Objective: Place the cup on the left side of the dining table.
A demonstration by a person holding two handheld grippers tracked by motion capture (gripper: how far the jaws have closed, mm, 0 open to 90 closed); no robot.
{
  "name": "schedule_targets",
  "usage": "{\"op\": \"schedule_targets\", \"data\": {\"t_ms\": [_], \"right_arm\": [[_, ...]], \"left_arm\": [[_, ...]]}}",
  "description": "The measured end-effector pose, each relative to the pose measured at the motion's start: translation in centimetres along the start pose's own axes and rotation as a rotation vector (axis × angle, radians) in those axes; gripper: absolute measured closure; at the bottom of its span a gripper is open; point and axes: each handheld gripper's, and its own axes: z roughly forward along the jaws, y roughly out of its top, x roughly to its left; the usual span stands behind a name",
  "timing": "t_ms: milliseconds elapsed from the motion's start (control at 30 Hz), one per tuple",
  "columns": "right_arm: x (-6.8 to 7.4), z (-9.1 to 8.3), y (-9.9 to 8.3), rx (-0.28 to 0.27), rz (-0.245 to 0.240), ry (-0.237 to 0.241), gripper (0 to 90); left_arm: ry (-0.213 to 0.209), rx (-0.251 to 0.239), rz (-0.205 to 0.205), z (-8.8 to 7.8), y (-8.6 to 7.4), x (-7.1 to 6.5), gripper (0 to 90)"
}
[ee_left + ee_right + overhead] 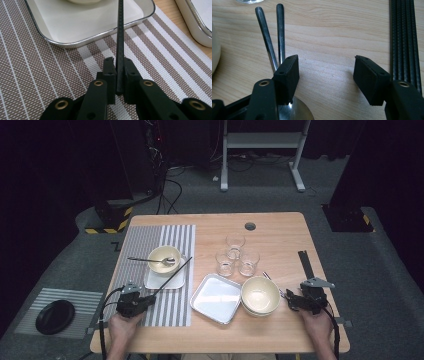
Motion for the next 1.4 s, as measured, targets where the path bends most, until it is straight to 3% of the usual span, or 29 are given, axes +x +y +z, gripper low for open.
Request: {"op": "schedule_targets", "data": {"t_ms": [733, 1167, 1400], "right_arm": [[0.00, 0.00, 0.00, 0.000, 0.001, 0.000, 37.4], [0.00, 0.00, 0.00, 0.000, 0.001, 0.000, 37.3], [0.00, 0.00, 0.00, 0.000, 0.000, 0.000, 37.4]], "left_arm": [[0.015, -0.001, -0.004, 0.23, -0.03, 0.32, 79.9], [0.030, -0.006, -0.020, 0.18, -0.10, 0.11, 71.4], [0.043, -0.027, -0.031, -0.27, -0.20, 0.10, 62.3]]}}
